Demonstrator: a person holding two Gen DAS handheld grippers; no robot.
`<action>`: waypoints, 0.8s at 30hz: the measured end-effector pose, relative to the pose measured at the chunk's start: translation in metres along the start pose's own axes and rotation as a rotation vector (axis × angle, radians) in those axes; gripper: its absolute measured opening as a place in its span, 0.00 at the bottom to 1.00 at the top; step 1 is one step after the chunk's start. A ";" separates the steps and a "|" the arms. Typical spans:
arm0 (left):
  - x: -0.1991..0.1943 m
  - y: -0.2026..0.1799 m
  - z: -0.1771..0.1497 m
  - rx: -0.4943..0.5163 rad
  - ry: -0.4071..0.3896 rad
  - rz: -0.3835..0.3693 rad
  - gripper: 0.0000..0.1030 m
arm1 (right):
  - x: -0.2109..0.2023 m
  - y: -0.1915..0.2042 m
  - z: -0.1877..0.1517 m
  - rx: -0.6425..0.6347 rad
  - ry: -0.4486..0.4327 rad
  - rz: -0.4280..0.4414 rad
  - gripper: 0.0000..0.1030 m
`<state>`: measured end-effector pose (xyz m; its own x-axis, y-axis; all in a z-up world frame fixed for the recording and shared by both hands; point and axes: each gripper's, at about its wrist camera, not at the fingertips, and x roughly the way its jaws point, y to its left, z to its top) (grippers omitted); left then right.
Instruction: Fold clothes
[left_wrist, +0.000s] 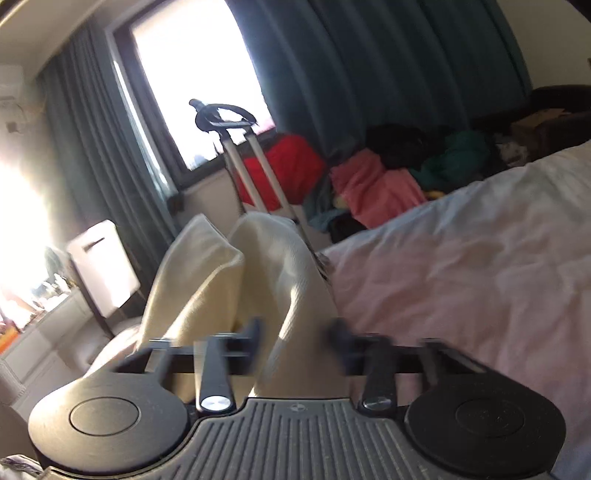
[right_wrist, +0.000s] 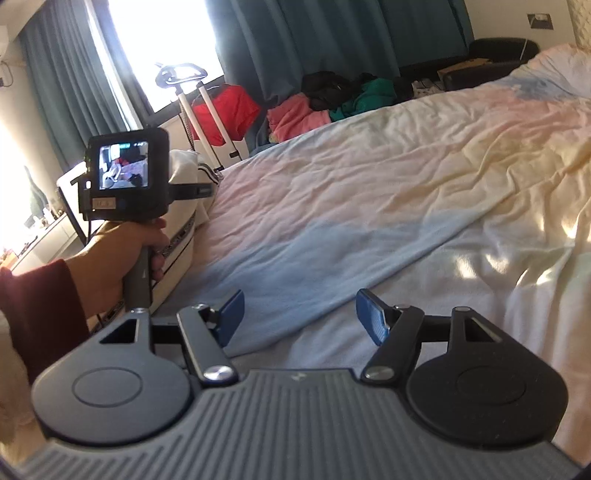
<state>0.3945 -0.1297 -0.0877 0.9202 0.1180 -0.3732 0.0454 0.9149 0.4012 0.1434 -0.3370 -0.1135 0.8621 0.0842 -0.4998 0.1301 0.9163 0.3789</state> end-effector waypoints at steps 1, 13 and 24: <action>-0.009 0.005 0.000 -0.011 -0.023 -0.026 0.05 | 0.003 -0.001 0.000 0.006 0.003 0.000 0.67; -0.229 0.089 -0.035 -0.207 -0.225 -0.357 0.03 | -0.009 0.006 0.001 0.025 -0.046 0.036 0.67; -0.298 0.168 -0.132 -0.547 -0.188 -0.474 0.03 | -0.039 -0.017 -0.002 0.364 -0.017 0.265 0.63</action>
<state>0.0762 0.0395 -0.0195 0.9033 -0.3598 -0.2337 0.2988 0.9185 -0.2590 0.1061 -0.3548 -0.1021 0.8965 0.2880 -0.3366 0.0650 0.6660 0.7431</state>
